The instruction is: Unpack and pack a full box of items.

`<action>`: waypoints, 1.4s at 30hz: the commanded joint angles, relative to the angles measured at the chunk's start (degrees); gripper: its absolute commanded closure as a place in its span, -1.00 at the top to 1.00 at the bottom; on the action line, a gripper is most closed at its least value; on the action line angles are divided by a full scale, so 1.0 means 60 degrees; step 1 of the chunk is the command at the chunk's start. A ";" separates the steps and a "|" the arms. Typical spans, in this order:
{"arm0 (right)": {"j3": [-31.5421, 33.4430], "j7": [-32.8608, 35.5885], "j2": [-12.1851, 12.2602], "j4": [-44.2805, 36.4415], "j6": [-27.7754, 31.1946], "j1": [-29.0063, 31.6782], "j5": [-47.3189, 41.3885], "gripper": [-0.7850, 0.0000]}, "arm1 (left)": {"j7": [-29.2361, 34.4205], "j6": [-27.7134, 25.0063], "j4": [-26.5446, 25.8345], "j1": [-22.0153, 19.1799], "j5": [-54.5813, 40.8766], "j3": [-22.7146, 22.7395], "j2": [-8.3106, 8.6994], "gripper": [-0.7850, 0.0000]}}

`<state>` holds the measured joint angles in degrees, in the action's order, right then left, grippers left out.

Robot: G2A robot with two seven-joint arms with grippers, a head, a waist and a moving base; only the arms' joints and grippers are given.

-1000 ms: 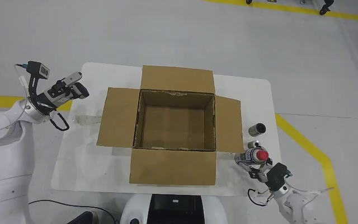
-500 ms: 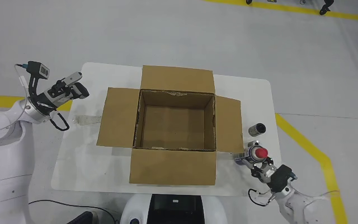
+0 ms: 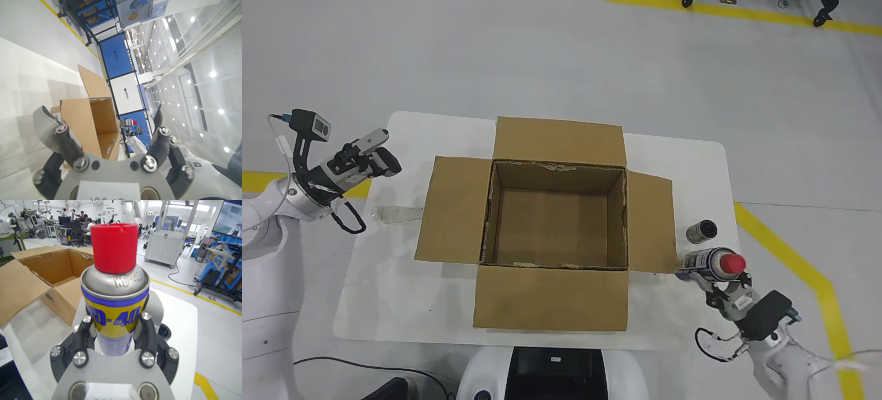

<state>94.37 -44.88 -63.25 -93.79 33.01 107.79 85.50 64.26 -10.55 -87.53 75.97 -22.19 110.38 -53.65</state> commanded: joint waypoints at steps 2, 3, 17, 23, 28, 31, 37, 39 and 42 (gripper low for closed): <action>0.0119 0.0211 -0.0012 -0.0527 -0.0496 0.0122 -0.0044 -1.00 | 0.0000 0.0000 0.0000 0.0000 0.0000 0.0000 0.0000 1.00; 0.0165 0.0227 -0.0012 -0.0695 -0.0553 0.0162 -0.0099 -1.00 | 0.0000 0.0000 0.0000 0.0000 0.0000 0.0000 0.0000 1.00; -0.0151 0.0782 -0.0030 -0.3193 -0.0759 0.0271 0.0034 -1.00 | 0.0000 0.0000 0.0000 0.0000 0.0000 0.0000 0.0000 1.00; -0.1091 0.2184 -0.0098 -0.3083 -0.0441 -0.0707 -0.0718 -1.00 | 0.0000 0.0000 0.0000 0.0000 0.0000 0.0000 0.0000 1.00; -0.2023 0.3189 -0.0196 -0.2826 -0.0211 -0.1698 -0.1553 -1.00 | 0.0000 0.0000 0.0000 0.0000 0.0000 0.0000 0.0000 1.00; -0.2491 0.3590 -0.0248 -0.2764 -0.0133 -0.2197 -0.1756 -1.00 | 0.0000 0.0000 0.0000 0.0000 0.0000 0.0000 0.0000 1.00; -0.3383 0.4718 -0.0376 -0.2727 -0.0391 -0.3084 -0.2151 -1.00 | 0.0000 0.0000 0.0000 0.0000 0.0000 0.0000 0.0000 1.00; -0.3600 0.5021 -0.0412 -0.2730 -0.0505 -0.3282 -0.2252 -1.00 | 0.0000 0.0000 0.0000 0.0000 0.0000 0.0000 0.0000 1.00; -0.3761 0.5095 -0.0437 -0.2696 -0.0379 -0.3394 -0.2533 -1.00 | 0.0000 0.0000 0.0000 0.0000 0.0000 0.0000 0.0000 1.00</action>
<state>71.83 -14.20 -65.88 -110.00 30.49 87.41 70.43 64.26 -10.55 -87.53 75.97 -22.19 110.38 -53.65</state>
